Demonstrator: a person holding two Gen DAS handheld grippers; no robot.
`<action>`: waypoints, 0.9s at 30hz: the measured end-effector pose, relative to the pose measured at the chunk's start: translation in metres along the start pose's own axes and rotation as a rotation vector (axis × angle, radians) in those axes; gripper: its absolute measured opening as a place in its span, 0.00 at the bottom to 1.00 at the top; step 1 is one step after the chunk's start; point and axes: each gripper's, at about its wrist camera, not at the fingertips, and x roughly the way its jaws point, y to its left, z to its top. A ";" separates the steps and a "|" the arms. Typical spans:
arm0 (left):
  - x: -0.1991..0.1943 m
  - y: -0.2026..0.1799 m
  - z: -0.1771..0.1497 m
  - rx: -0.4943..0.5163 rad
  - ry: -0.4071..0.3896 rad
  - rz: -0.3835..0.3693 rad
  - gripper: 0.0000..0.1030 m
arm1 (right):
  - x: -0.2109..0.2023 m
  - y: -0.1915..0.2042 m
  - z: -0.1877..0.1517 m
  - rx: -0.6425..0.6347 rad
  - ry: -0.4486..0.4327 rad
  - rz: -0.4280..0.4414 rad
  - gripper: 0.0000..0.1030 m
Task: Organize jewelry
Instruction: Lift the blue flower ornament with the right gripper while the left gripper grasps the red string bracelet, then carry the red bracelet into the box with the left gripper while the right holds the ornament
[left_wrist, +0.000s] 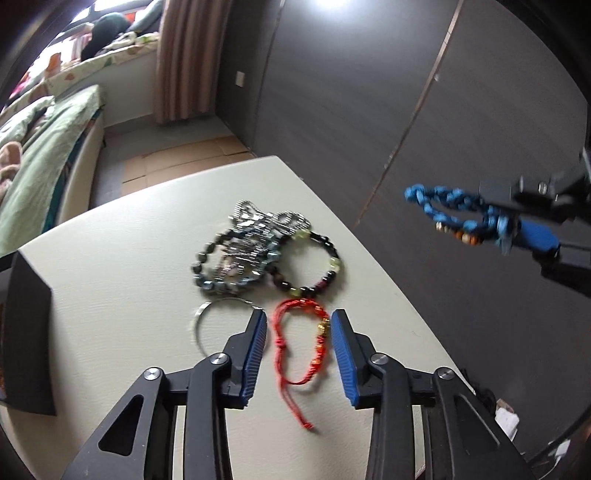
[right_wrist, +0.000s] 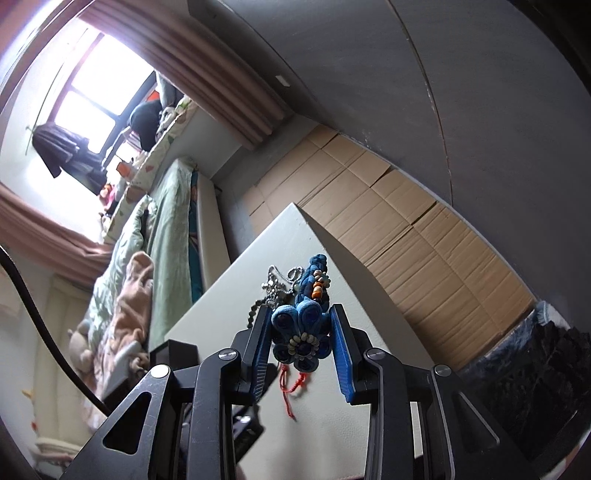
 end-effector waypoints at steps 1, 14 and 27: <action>0.002 -0.002 0.000 0.007 0.002 -0.003 0.36 | -0.001 -0.002 0.001 0.007 -0.002 0.005 0.31; 0.028 -0.021 -0.006 0.099 0.028 0.046 0.17 | -0.010 -0.020 0.005 0.051 -0.020 0.027 0.31; -0.003 -0.001 0.002 0.034 -0.019 0.014 0.06 | 0.000 -0.007 0.000 0.024 0.002 0.031 0.31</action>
